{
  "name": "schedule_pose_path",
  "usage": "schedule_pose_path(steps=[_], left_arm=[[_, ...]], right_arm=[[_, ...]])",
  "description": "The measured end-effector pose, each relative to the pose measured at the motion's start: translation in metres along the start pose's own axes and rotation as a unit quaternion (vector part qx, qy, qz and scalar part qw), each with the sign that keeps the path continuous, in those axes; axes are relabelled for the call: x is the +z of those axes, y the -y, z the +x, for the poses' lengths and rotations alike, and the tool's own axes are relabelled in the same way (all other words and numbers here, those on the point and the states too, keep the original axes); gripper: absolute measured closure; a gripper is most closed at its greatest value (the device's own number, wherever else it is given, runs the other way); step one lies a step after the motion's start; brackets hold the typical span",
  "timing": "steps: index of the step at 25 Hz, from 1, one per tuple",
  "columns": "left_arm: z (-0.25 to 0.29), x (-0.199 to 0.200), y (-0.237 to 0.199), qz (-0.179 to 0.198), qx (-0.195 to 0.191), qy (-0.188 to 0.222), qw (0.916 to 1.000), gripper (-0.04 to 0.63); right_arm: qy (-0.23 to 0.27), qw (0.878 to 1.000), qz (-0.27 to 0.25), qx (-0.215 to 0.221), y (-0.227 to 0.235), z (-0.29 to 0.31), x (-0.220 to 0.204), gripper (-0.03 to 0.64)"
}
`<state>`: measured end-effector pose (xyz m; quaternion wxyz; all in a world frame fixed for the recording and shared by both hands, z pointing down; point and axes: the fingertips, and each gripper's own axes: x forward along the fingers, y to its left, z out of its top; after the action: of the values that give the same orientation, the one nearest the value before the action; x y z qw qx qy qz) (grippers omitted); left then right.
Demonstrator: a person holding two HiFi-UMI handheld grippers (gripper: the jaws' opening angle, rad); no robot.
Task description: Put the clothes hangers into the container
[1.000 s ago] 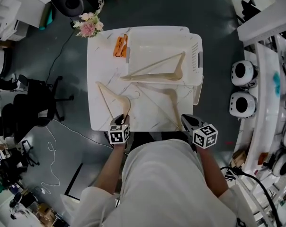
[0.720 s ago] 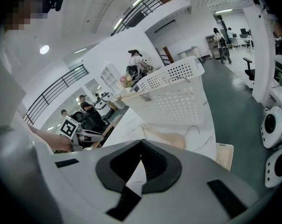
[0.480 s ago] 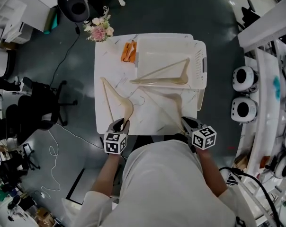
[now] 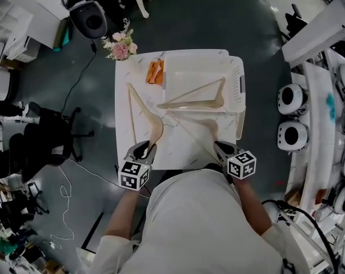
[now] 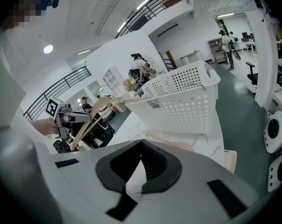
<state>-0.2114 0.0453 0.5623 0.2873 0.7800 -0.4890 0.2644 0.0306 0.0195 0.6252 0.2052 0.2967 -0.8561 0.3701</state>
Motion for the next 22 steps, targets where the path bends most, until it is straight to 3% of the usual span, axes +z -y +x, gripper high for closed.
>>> schedule_pose_path(steps=[10,22], left_arm=[[-0.017,0.062,0.008,0.095,-0.047,-0.004,0.9943,0.5],[0.006,0.114,0.04,0.197,-0.117,-0.029,0.973,0.499]], right_arm=[[0.013,1.0,0.003,-0.008,0.001,-0.003,0.004,0.615],[0.046,0.998,0.019,-0.03,0.012,-0.014,0.011,0.615]])
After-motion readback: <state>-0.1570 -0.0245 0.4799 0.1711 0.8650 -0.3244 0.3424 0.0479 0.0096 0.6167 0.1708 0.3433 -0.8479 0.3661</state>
